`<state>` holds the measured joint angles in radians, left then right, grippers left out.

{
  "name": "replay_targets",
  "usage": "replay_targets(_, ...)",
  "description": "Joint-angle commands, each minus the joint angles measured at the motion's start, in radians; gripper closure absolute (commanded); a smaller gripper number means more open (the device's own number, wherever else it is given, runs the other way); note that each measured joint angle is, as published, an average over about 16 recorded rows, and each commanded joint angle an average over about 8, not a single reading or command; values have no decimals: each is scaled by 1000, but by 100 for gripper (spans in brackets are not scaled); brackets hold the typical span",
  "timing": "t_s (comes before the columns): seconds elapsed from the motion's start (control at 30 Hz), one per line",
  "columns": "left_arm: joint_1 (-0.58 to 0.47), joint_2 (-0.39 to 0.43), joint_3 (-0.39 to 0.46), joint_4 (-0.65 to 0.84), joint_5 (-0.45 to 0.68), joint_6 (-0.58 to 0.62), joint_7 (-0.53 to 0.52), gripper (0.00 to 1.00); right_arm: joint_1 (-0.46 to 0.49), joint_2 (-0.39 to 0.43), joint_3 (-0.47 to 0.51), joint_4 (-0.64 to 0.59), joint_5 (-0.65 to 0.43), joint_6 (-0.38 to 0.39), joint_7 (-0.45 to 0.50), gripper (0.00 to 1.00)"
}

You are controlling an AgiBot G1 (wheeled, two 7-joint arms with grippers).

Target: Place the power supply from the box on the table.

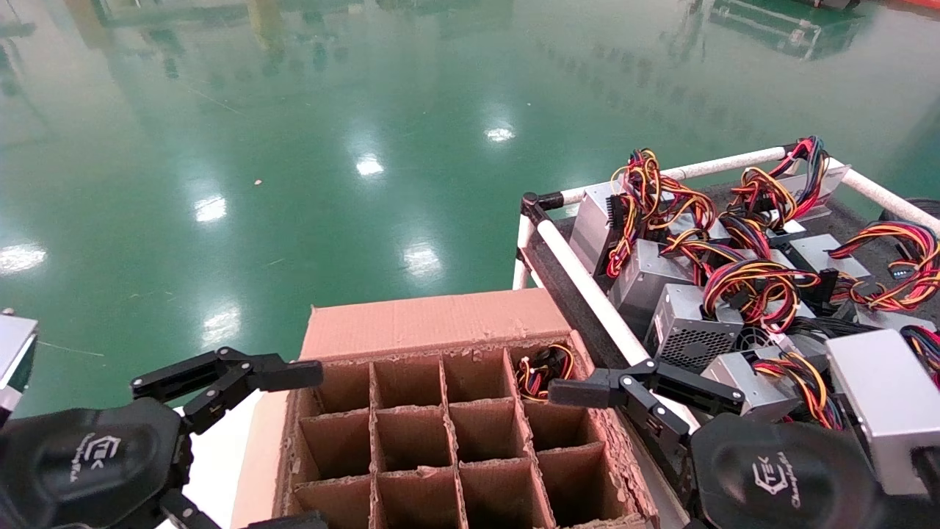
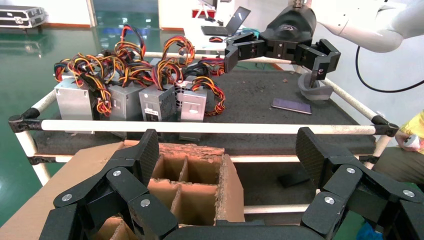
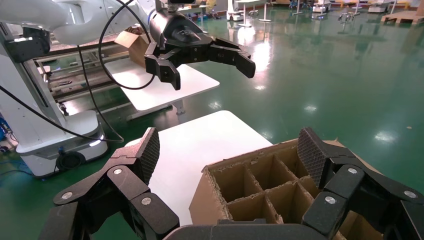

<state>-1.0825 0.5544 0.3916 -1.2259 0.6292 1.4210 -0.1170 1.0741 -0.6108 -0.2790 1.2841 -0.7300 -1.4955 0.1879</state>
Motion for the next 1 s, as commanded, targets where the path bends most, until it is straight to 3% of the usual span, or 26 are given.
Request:
replay_targets(0.03, 0, 0, 0, 0, 0, 0, 0, 0, 1, 0, 0, -1, -1, 1, 0, 0)
replay_targets(1.0, 0, 0, 0, 0, 0, 0, 0, 0, 3, -1, -1, -5, -3, 3, -1, 0)
